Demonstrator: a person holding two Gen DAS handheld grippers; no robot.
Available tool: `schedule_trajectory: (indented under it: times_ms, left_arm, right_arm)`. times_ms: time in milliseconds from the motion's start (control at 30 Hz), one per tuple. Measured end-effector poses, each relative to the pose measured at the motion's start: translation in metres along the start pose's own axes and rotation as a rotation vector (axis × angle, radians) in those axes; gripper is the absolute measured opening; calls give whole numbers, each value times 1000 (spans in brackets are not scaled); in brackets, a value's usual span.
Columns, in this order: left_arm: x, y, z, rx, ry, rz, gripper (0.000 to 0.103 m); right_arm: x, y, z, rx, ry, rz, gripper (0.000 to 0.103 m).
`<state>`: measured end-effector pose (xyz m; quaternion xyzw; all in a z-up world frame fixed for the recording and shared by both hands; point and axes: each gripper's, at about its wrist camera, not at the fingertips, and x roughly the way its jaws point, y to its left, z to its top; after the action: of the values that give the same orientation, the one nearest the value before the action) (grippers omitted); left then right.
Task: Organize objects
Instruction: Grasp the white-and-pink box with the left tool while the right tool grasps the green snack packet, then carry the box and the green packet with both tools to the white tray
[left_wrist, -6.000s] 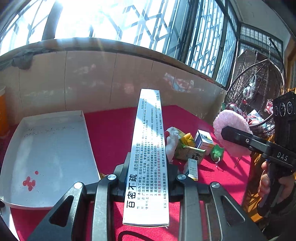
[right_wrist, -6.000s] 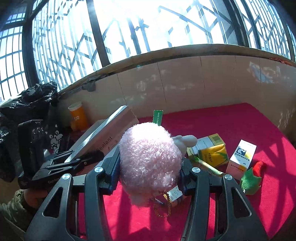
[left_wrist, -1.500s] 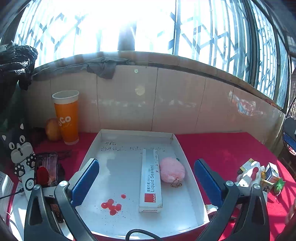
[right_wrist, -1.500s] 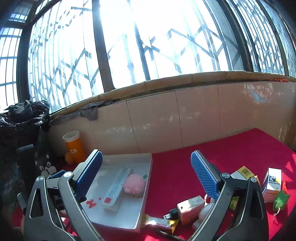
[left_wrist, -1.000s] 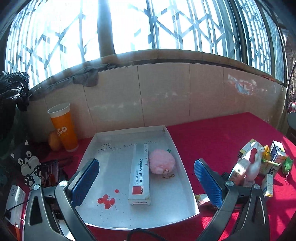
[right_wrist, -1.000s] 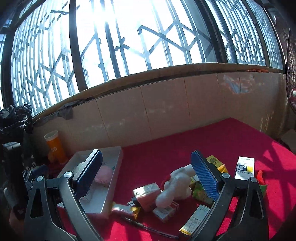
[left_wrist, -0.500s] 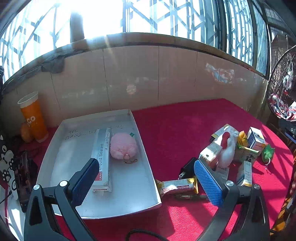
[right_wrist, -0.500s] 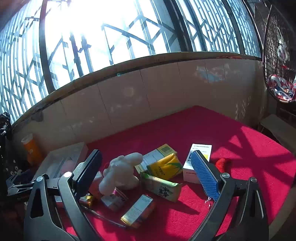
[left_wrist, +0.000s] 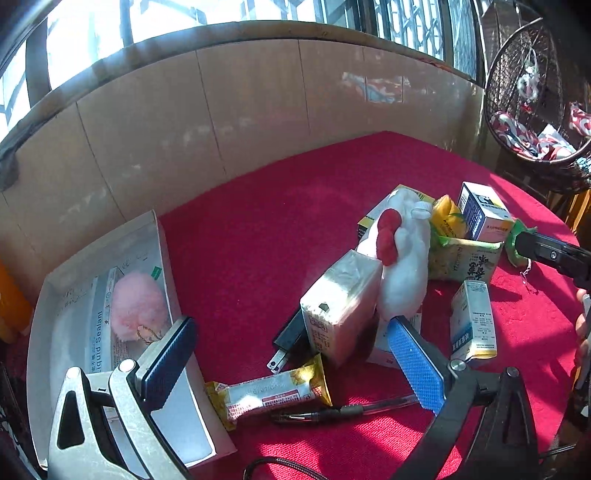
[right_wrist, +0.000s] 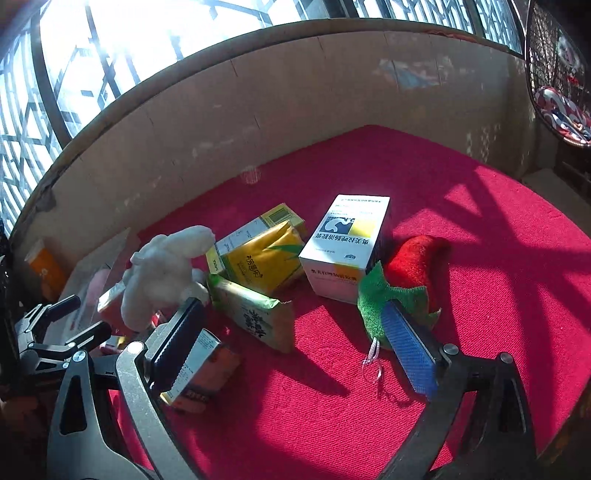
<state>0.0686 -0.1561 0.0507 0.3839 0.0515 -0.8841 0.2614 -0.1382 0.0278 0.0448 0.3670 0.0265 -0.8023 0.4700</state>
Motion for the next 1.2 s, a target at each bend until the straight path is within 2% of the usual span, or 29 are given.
schedule_trajectory:
  times_ms: [100, 233, 333, 433, 467, 500, 567, 600, 633, 667, 767, 1033, 1200]
  left_arm:
    - [11, -2, 3, 2, 20, 2, 102]
    - [20, -2, 6, -7, 33, 3, 100]
    - [27, -2, 8, -3, 52, -6, 96]
    - [35, -5, 8, 3, 78, -39, 81]
    - [36, -5, 7, -1, 81, -58, 69]
    - [37, -6, 7, -7, 81, -80, 56]
    - [34, -8, 6, -1, 70, -96, 47]
    - [33, -11, 5, 14, 61, -100, 39]
    - [31, -12, 4, 21, 50, -106, 31]
    - [29, -12, 2, 15, 41, -112, 26]
    - [24, -6, -1, -38, 18, -143, 26]
    - [-7, 1, 5, -88, -66, -168, 25]
    - [-25, -6, 10, -95, -111, -185, 25]
  right_arm:
    - [10, 6, 2, -38, 22, 57, 96]
    - [34, 10, 7, -29, 94, 108, 90]
    - [49, 13, 6, -35, 123, 116, 90]
    - [60, 22, 4, -89, 142, 121, 90]
    - [62, 25, 3, -110, 146, 123, 90]
    - [64, 27, 2, -131, 152, 120, 85]
    - [66, 29, -1, -153, 169, 129, 61]
    - [63, 28, -1, -140, 164, 158, 45]
    - [62, 27, -2, -142, 173, 155, 20]
    - [59, 27, -3, -148, 170, 158, 19]
    - [51, 28, -7, -154, 162, 170, 11]
    - [6, 26, 7, -107, 38, 175, 10]
    - [-19, 31, 18, -100, -24, 217, 10]
